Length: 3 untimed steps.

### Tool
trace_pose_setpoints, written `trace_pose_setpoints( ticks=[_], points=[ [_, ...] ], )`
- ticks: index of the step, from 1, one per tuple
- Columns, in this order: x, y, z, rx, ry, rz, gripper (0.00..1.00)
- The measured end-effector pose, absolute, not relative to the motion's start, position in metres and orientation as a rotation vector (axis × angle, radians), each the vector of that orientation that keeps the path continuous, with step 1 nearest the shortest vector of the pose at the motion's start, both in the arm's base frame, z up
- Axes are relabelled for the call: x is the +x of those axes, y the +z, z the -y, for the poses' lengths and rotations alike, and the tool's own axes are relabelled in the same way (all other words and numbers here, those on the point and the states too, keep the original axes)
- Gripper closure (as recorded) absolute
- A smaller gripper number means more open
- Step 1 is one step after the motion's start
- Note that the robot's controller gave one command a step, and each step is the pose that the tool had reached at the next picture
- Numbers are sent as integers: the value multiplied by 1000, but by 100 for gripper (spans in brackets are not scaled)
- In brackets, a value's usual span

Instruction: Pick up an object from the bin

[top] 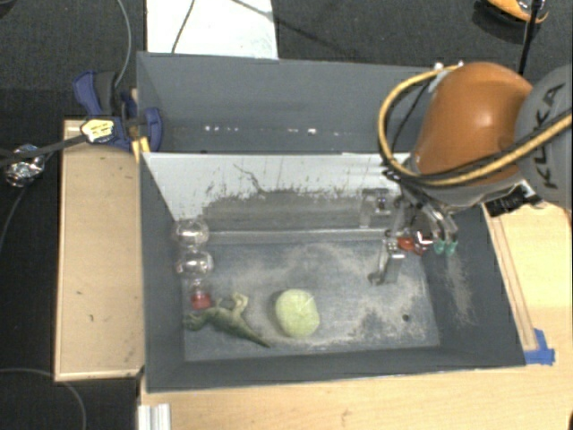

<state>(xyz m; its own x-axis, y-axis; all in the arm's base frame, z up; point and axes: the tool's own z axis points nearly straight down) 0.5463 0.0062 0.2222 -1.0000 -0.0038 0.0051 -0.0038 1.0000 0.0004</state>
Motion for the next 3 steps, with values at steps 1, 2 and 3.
trace_pose_setpoints(
  ticks=[1, 2, 3],
  points=[
    [548, 227, -6, 6, -1, 3145, 0],
    [536, 194, -38, 64, 2, 3151, 0],
    [531, 180, -53, 100, 0, 3145, 0]
  ],
)
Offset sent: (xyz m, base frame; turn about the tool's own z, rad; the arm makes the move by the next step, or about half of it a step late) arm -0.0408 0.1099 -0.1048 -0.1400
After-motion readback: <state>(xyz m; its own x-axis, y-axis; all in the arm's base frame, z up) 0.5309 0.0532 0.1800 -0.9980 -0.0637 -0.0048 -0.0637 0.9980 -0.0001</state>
